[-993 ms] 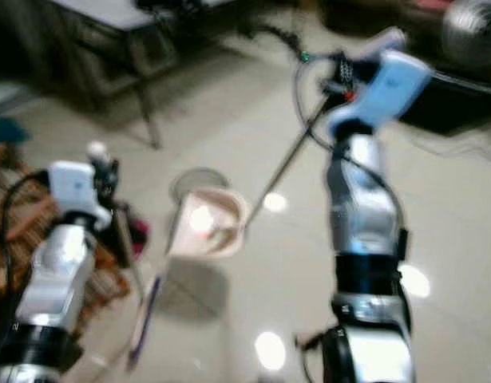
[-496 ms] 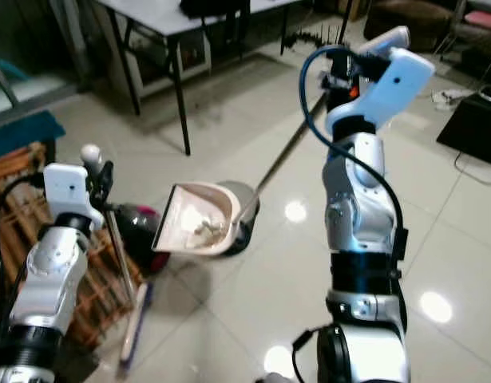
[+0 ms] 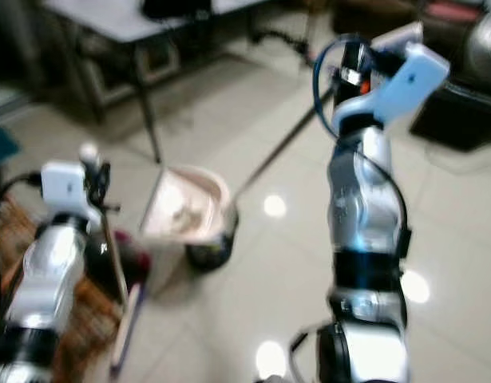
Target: Sweep floor
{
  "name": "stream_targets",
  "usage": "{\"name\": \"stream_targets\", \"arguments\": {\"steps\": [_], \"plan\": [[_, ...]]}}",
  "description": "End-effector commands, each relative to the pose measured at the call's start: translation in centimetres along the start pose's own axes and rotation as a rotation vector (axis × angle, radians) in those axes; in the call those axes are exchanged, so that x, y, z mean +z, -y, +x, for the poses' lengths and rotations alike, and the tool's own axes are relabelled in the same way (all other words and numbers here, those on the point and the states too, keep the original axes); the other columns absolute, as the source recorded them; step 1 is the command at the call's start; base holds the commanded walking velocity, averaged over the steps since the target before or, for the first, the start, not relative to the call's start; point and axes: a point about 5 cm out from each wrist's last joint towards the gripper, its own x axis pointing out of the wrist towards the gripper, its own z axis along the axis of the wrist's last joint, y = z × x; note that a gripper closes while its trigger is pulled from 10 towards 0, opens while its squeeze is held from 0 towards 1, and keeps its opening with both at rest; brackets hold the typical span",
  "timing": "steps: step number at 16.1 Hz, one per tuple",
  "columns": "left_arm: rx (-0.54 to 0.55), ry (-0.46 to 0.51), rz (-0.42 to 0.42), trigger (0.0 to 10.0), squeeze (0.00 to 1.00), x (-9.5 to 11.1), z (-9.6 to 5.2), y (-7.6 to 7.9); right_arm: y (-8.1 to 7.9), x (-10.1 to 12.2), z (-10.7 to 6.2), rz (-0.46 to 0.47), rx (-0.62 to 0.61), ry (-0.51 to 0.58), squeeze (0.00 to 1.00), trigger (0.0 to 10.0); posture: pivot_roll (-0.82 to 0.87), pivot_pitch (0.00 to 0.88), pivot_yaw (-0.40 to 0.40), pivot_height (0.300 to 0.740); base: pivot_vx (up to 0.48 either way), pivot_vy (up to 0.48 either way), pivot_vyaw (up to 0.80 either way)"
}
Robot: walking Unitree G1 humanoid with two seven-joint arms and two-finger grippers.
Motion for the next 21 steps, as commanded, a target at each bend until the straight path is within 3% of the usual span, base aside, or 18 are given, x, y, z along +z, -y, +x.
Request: {"name": "stream_targets", "arguments": {"steps": [1, 8, 21], "plan": [[0.0, 0.038, -0.004, 10.0, 0.0, 0.8, 0.2, -0.1, -0.9, 1.6, 0.5, 0.006, 0.018, 0.086, 0.0, 10.0, -0.03, 0.0, 0.003, 0.74, 0.458, 0.0, 0.0], [0.004, 0.023, -0.002, 10.0, 0.0, 0.5, 0.1, -0.1, -0.1, 1.4, 0.2, -0.02, -0.006, 0.087, 0.0, 10.0, -0.03, 0.0, 0.002, 0.74, 0.45, 0.0, 0.0], [0.032, -0.006, -0.004, 10.0, 0.0, -0.1, -0.2, -0.4, 0.9, 1.2, 0.0, -0.081, -0.039, 0.122, 0.0, 10.0, -0.03, 0.0, -0.004, 0.74, 0.0, 0.0, 0.0]]}}
